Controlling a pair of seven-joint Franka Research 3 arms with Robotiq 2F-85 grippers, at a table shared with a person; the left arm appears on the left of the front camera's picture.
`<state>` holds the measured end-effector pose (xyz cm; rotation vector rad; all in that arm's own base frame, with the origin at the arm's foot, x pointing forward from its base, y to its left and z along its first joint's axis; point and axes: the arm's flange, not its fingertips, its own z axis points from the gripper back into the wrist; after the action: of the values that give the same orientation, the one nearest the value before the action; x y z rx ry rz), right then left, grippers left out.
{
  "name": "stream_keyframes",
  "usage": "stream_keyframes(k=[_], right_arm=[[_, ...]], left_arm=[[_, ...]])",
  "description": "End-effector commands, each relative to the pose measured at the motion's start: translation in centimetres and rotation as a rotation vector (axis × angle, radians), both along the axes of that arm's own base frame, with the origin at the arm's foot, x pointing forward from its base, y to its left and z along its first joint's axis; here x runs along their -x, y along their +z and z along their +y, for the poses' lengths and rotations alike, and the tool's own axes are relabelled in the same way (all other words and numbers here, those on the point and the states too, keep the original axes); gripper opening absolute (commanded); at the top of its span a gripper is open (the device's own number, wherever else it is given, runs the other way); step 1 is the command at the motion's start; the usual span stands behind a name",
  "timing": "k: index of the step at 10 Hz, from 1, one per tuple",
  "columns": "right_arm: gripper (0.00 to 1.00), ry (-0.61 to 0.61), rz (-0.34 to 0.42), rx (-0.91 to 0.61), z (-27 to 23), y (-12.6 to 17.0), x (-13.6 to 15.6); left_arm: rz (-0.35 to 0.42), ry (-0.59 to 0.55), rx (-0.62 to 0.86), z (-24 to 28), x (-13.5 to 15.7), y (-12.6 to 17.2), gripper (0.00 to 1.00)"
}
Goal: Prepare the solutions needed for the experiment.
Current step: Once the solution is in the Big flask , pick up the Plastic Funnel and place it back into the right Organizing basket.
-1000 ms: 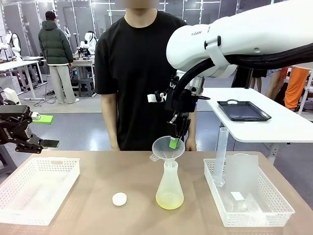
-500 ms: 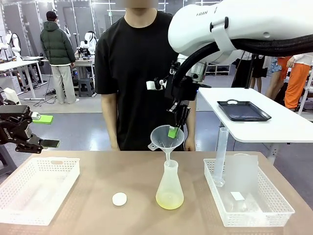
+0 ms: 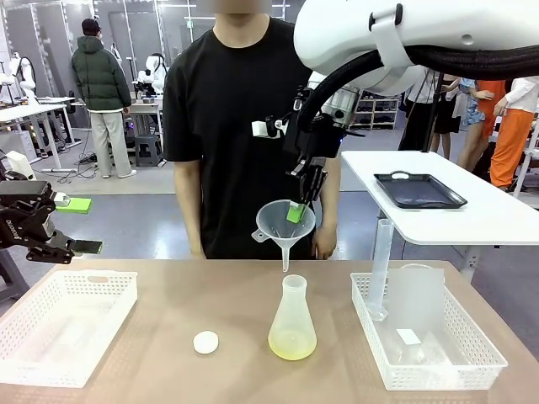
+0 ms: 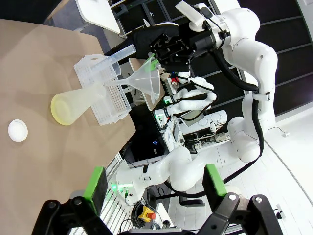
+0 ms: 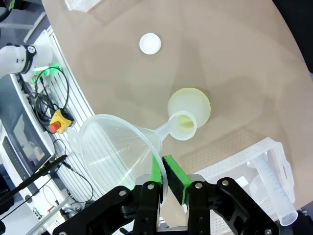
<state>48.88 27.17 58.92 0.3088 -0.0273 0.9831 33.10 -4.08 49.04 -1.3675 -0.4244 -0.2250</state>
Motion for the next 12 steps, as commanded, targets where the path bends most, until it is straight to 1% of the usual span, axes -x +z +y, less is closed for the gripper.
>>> stream_keyframes(k=[1,3,5,7,8,9,12], right_arm=[[0.0,-0.019,0.008,0.021,-1.6,1.2,-0.1],[0.0,-0.07,-0.011,0.044,-4.7,2.4,-0.9],[0.0,-0.14,-0.011,0.029,-9.2,3.6,-1.6],[0.0,-0.222,-0.024,0.051,-13.7,4.3,-2.5],[0.0,-0.263,-0.011,0.042,-16.1,4.5,-2.8],[0.0,-0.303,0.018,0.033,-18.5,4.4,-3.0],[0.0,-0.367,0.075,0.033,-22.8,3.3,-2.3]], left_arm=[[-0.016,-0.003,0.028,-0.2,-0.2,0.3,1.0],[-0.016,-0.003,0.028,-0.2,-0.2,0.3,1.0],[-0.016,-0.003,0.028,-0.2,-0.2,0.3,1.0],[-0.016,-0.003,0.028,-0.2,-0.2,0.3,1.0],[-0.016,-0.003,0.028,-0.2,-0.2,0.3,1.0],[-0.016,-0.003,0.028,-0.2,-0.2,0.3,1.0],[-0.016,-0.003,0.028,-0.2,-0.2,0.3,1.0]])
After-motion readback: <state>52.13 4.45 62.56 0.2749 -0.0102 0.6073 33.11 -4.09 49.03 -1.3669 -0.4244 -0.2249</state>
